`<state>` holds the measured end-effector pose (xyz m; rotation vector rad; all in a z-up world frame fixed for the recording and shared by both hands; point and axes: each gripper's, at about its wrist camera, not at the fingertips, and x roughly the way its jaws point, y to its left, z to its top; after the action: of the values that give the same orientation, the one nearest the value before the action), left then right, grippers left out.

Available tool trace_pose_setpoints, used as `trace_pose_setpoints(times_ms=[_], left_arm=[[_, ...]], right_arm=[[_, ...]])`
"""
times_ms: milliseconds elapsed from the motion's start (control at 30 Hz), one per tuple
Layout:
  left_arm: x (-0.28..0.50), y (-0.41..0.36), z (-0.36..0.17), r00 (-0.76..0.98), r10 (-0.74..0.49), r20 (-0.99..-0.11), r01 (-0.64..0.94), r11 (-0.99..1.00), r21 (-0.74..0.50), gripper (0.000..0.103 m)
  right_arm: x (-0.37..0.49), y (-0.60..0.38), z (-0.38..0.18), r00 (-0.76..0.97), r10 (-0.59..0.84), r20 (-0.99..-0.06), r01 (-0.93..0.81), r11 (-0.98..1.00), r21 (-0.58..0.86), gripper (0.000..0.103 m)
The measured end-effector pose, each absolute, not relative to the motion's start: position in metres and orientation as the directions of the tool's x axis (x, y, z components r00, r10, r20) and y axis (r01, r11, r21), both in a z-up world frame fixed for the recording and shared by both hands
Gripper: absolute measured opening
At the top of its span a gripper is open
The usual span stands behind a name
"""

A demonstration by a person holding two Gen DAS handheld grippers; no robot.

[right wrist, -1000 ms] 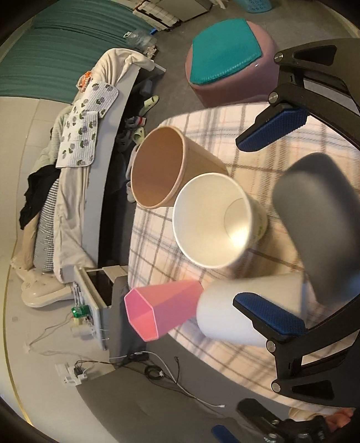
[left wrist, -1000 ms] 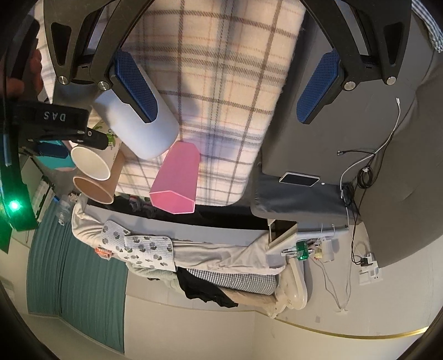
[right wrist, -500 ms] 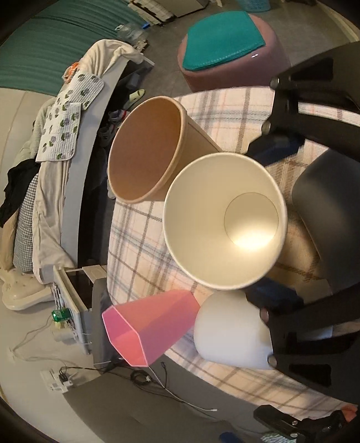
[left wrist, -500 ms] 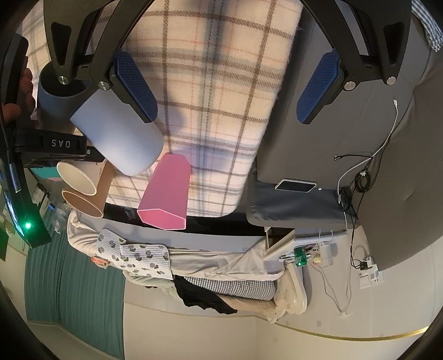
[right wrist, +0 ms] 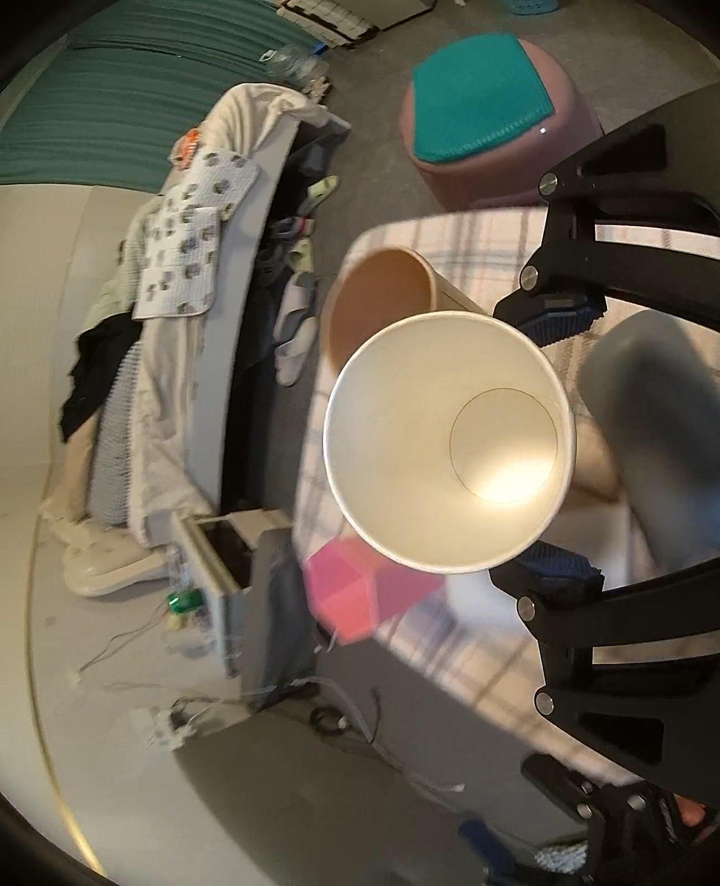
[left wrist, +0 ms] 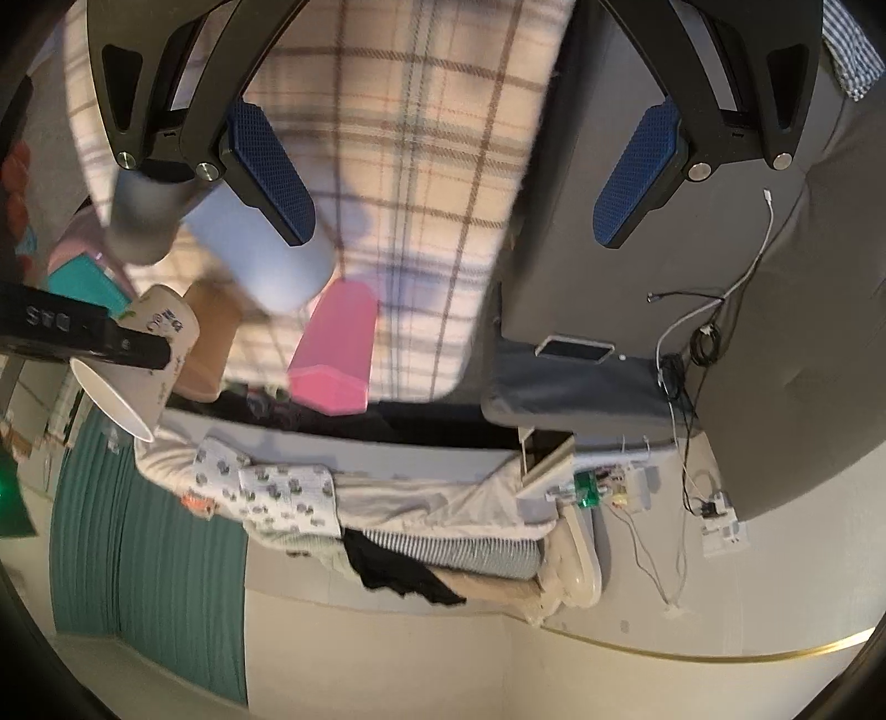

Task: Flip cup upside down
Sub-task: 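Lift the cup with the right gripper and carry it toward the left gripper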

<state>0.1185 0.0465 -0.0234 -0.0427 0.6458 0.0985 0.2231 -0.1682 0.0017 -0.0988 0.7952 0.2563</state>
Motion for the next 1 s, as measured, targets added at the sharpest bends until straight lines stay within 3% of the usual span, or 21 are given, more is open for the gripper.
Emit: trace_pose_setpoints(times_ms=[267, 433, 700, 1000], left_arm=[[0.053, 0.042, 0.038, 0.850, 0.080, -0.520, -0.089, 0.996, 0.007, 0.103], [0.016, 0.040, 0.052, 0.859, 0.093, -0.504, -0.085, 0.996, 0.039, 0.103], [-0.033, 0.044, 0.028, 0.829, 0.100, -0.550, -0.078, 0.995, 0.063, 0.103], [-0.037, 0.047, -0.009, 0.777, 0.101, -0.622, -0.083, 0.995, 0.057, 0.103]], right_arm=[[0.122, -0.161, 0.082, 0.724, 0.234, -0.648, -0.321, 0.947, -0.016, 0.060], [0.057, -0.155, 0.098, 0.705, 0.253, -0.663, -0.339, 0.941, -0.002, 0.060], [-0.025, -0.142, 0.050, 0.603, 0.270, -0.751, -0.339, 0.939, 0.065, 0.060], [-0.050, -0.139, -0.027, 0.433, 0.258, -0.864, -0.295, 0.946, 0.134, 0.060]])
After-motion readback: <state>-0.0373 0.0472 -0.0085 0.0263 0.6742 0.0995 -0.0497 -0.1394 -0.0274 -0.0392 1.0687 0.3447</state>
